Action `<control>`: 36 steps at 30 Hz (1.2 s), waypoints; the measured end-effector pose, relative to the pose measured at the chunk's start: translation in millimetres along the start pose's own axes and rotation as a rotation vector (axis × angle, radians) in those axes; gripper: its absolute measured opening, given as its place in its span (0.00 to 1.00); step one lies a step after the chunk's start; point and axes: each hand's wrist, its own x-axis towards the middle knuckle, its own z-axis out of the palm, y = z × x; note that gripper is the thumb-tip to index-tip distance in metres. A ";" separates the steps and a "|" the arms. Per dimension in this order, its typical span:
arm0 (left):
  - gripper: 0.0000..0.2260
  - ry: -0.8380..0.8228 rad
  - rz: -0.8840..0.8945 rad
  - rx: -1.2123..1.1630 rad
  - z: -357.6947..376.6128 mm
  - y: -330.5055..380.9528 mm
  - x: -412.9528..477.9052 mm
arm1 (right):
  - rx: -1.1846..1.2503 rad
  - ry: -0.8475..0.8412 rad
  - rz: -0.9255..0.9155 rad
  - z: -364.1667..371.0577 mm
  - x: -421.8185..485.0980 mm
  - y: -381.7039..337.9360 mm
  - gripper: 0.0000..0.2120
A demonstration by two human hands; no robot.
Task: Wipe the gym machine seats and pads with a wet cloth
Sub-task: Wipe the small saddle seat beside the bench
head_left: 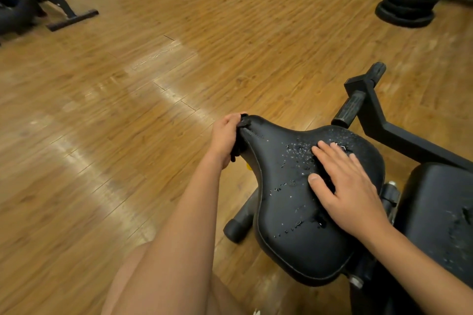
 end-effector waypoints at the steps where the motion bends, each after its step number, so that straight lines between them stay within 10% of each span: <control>1: 0.13 0.043 0.069 0.048 3.5 0.3 -3.3 | 0.003 0.000 0.001 0.3 0.0 -0.2 0.31; 7: 0.12 0.153 0.536 0.285 20.0 -2.9 -12.7 | 0.002 0.014 0.002 -0.7 0.4 3.8 0.30; 12: 0.13 0.014 0.093 -0.145 11.1 1.5 8.8 | 0.004 0.013 -0.007 1.0 2.0 4.7 0.30; 15: 0.15 -0.018 0.076 0.039 9.3 4.2 7.3 | 0.001 0.011 -0.011 1.8 0.9 5.7 0.30; 23: 0.11 -0.179 0.837 0.765 12.8 22.4 -29.8 | -0.020 -0.023 -0.017 0.4 3.1 4.2 0.29; 36: 0.11 -0.288 0.773 1.120 28.3 32.8 -35.3 | 0.005 -0.088 0.031 -5.6 -27.6 20.1 0.32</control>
